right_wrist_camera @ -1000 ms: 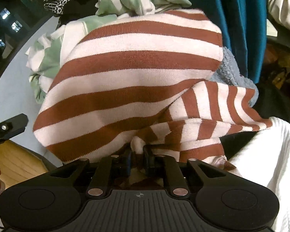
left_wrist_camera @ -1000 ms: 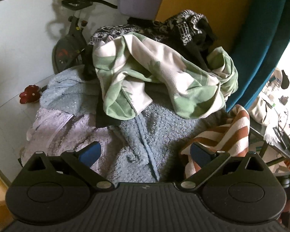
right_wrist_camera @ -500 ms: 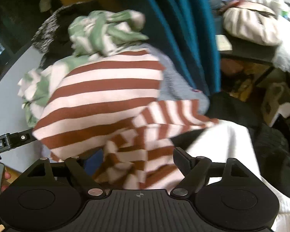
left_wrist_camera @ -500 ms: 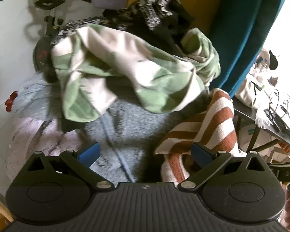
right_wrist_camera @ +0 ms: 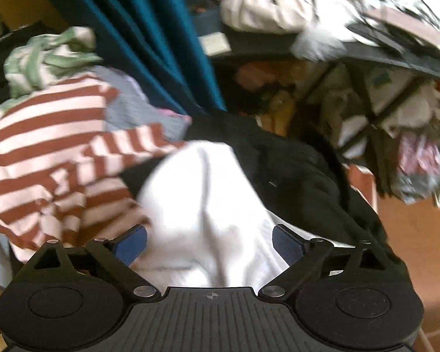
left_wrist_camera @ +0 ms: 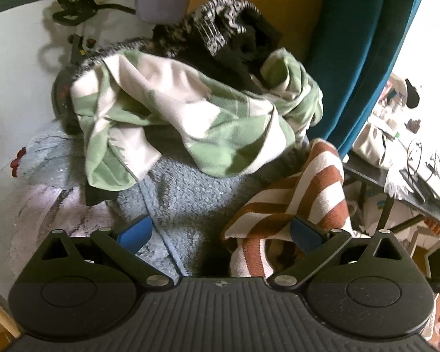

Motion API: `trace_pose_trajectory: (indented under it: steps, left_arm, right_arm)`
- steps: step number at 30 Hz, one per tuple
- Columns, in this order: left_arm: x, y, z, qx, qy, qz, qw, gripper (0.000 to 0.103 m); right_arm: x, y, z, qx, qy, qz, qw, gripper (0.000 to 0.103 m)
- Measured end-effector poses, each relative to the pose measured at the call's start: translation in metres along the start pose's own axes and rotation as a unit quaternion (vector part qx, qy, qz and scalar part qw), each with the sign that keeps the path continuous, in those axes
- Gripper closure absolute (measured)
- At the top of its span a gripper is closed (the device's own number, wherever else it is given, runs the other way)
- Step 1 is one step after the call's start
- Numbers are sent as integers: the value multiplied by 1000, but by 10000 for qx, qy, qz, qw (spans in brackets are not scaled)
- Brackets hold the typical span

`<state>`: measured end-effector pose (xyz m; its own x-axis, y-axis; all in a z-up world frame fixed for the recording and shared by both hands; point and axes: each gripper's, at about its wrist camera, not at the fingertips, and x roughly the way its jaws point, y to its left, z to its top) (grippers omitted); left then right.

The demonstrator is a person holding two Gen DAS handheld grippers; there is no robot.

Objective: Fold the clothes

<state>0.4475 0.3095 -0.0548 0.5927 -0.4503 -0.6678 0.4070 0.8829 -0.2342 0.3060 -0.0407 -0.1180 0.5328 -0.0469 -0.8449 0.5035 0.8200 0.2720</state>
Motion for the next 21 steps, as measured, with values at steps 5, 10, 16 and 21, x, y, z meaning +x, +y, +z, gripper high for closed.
trace_pose_trajectory:
  steps: [5,10,16,21]
  left_arm:
    - [-15,-6,-9,181,-89,-125,9997,1]
    - [-23,-24,-20,525,-49,-368,9979,1]
    - [-26,-56,-31,800,76,-775,9938,1]
    - [-22,-89,-44,1379,392,-1111,9834,1]
  right_arm:
    - [17,-15,-19,-52,322,-299,9990,9]
    - [36,-12,-33,-350,582,-463,9966,3]
    - [54,7,-39,-817,712,-774,9911,1]
    - [60,3,-44,-649,652,-703,9933,1]
